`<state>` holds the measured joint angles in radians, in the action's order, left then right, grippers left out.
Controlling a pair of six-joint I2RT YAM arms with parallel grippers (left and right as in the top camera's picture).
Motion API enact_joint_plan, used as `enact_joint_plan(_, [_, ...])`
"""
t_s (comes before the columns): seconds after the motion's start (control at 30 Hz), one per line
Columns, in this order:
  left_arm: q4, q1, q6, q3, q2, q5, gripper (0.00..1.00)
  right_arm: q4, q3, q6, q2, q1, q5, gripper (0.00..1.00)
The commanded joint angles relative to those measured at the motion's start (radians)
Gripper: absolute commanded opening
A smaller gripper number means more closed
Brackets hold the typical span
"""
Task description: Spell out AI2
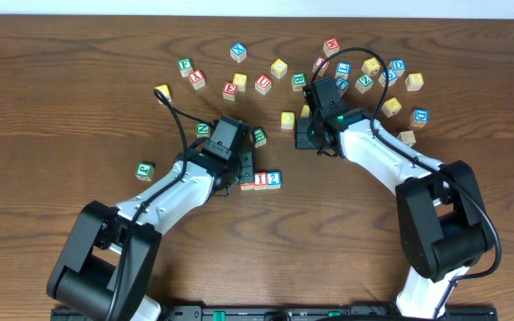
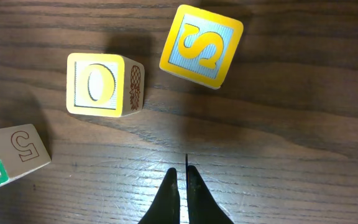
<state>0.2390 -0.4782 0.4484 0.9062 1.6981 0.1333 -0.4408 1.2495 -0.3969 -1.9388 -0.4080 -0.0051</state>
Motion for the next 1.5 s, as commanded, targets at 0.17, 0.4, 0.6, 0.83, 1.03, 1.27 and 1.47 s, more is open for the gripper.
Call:
enact_joint_plan(0.17, [0.013,-0.002,0.005,0.031,0.015,0.013,0.07,0.0,0.019,0.009,-0.014,0.0,-0.002,0.01])
enact_joint_plan(0.4, [0.013,-0.006,0.005,0.031,0.015,0.013,0.08,0.0,0.019,0.009,-0.014,0.0,-0.002,0.01])
enact_joint_plan(0.6, [0.013,-0.006,0.005,0.031,0.015,0.013,0.07,0.0,0.019,0.01,-0.014,0.0,-0.002,0.01])
enact_joint_plan(0.83, [0.024,-0.006,0.009,0.031,0.015,0.013,0.08,0.0,0.019,0.009,-0.014,0.0,-0.002,0.01])
enact_joint_plan(1.03, [0.024,-0.006,0.009,0.031,0.015,0.014,0.07,0.0,0.019,0.009,-0.014,0.0,-0.002,0.01])
enact_joint_plan(1.27, [0.023,-0.006,0.009,0.031,0.015,0.014,0.07,0.0,0.019,0.009,-0.014,0.0,-0.002,0.01])
enact_joint_plan(1.47, [0.016,-0.006,0.009,0.031,0.015,0.022,0.08,0.0,0.019,0.009,-0.014,0.0,-0.002,0.01])
